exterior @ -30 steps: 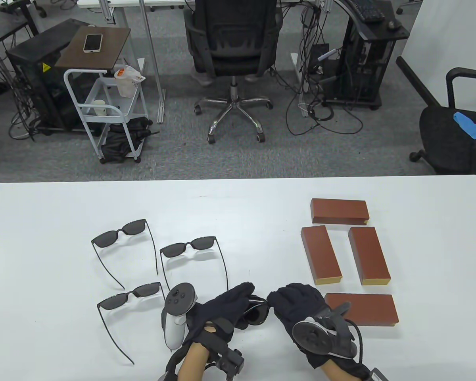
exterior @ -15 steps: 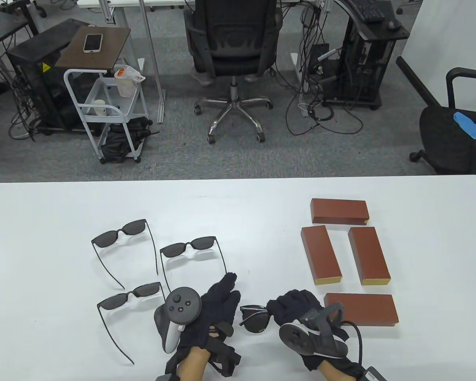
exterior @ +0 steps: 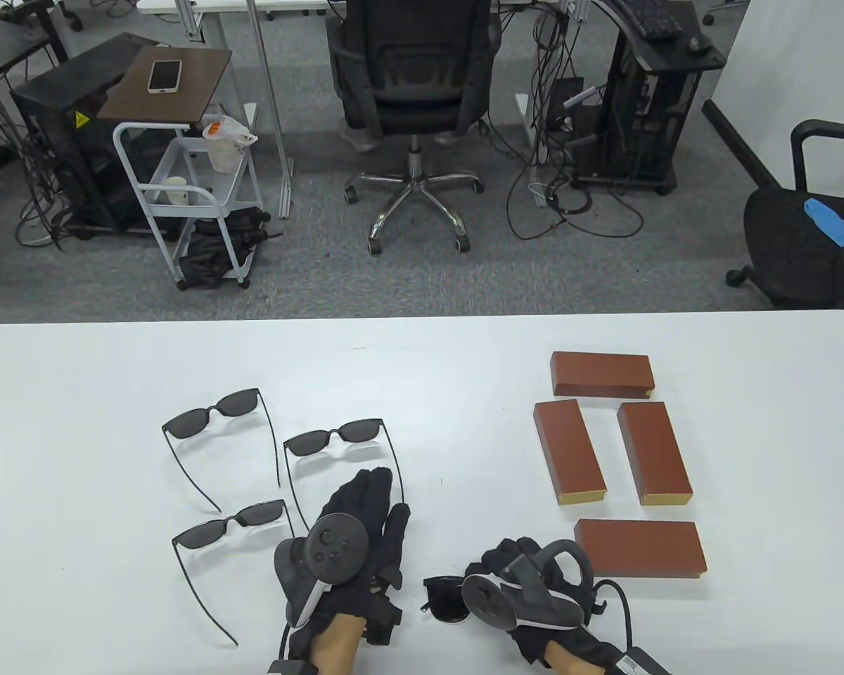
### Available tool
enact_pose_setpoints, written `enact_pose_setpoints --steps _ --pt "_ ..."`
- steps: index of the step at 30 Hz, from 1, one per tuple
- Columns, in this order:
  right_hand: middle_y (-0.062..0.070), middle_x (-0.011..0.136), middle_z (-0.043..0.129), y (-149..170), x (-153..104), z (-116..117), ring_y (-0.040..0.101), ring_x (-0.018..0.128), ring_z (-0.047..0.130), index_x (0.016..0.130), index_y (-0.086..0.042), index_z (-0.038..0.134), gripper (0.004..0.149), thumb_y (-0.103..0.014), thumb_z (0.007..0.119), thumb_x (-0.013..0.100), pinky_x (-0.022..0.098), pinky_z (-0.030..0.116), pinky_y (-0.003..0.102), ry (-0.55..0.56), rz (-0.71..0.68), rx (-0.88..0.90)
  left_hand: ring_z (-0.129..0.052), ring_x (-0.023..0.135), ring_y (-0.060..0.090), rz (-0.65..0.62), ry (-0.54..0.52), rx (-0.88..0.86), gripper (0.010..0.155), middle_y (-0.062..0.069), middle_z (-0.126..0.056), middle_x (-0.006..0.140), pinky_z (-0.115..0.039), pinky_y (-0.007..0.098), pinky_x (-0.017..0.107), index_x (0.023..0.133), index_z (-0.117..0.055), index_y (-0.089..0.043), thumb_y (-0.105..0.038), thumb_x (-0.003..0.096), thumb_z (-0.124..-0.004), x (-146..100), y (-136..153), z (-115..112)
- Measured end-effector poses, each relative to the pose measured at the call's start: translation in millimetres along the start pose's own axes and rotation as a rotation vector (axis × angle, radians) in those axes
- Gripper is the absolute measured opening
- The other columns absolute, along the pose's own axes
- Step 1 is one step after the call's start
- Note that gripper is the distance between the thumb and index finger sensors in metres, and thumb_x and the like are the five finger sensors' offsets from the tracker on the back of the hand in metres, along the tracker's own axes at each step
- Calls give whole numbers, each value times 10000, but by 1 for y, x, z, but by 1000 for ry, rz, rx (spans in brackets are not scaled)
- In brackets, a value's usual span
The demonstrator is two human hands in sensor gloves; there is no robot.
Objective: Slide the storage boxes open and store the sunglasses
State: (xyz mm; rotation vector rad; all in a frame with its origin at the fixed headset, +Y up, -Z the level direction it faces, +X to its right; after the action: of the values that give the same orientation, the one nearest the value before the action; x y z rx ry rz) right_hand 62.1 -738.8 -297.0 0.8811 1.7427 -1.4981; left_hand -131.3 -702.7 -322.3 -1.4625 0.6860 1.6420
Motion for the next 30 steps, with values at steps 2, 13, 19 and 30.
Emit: enact_pose_setpoints --steps 2,13,19,30 --pt "35 639 996 1 0 1 284 624 956 666 -269 906 384 -342 913 289 509 796 483 0 2 -3 -751 969 380 -11 6 22 629 68 -744 1081 -619 625 679 1031 -706 -268 -528 459 -731 1 -2 -1" --pt "48 711 960 14 -6 -9 305 668 929 719 -283 862 439 -414 878 300 525 783 487 41 53 62 -756 963 375 -16 2 16 625 62 -746 1078 -637 617 667 1030 -707 -280 -533 459 -730 2 -2 -1" --pt "64 820 888 46 -9 -29 329 778 848 778 -280 810 541 -465 883 275 600 725 498 13 -3 71 -695 1012 382 -25 46 21 655 61 -715 1106 -586 620 708 1042 -693 -290 -565 449 -731 4 -8 -6" --pt "62 930 782 154 -43 -20 341 877 745 835 -254 743 718 -515 950 199 665 666 487 -176 246 23 -702 1003 385 -50 51 47 673 59 -719 1101 -613 619 688 1043 -692 -290 -585 440 -737 3 -12 -6"
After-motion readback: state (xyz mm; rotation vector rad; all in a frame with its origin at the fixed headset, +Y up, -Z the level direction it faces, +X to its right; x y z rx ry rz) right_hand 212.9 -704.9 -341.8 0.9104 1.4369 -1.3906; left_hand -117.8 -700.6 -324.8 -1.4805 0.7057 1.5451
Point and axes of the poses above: the tracker on the back of each hand, its own y axis roughly to the little-finger side, its own x axis roughly from the wrist to the fingertips, z = x × y, the point moved 4 cm from there along x, roughly from the wrist to the fingertips
